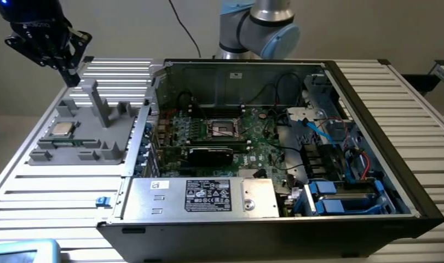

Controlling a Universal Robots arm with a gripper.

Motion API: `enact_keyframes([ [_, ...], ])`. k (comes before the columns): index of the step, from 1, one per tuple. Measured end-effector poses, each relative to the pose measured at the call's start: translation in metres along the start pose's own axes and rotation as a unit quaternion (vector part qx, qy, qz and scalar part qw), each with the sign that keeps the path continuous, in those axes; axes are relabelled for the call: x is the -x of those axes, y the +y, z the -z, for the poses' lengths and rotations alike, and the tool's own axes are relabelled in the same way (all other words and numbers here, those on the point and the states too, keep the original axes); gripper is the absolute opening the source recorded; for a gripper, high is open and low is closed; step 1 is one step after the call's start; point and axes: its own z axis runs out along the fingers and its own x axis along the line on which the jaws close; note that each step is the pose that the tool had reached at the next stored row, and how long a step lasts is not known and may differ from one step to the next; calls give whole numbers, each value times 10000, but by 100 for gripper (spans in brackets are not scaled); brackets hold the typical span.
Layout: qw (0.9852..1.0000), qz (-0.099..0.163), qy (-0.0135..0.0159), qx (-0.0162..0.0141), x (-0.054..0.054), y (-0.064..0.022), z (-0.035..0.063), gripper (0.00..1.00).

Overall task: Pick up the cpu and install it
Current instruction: 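Reach for the cpu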

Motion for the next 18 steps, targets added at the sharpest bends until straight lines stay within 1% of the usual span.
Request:
enact_keyframes([
  [1,10000,1,0,-1,-46,5,-10,12],
  [4,10000,0,-2,-25,-170,56,-47,12],
  [6,10000,1,-1,-32,-254,91,-67,12],
  [9,10000,1,-2,-33,-394,119,-93,12],
  [16,10000,1,-2,-33,-715,144,-145,12],
  [18,10000,1,-2,-33,-806,172,-155,12],
])
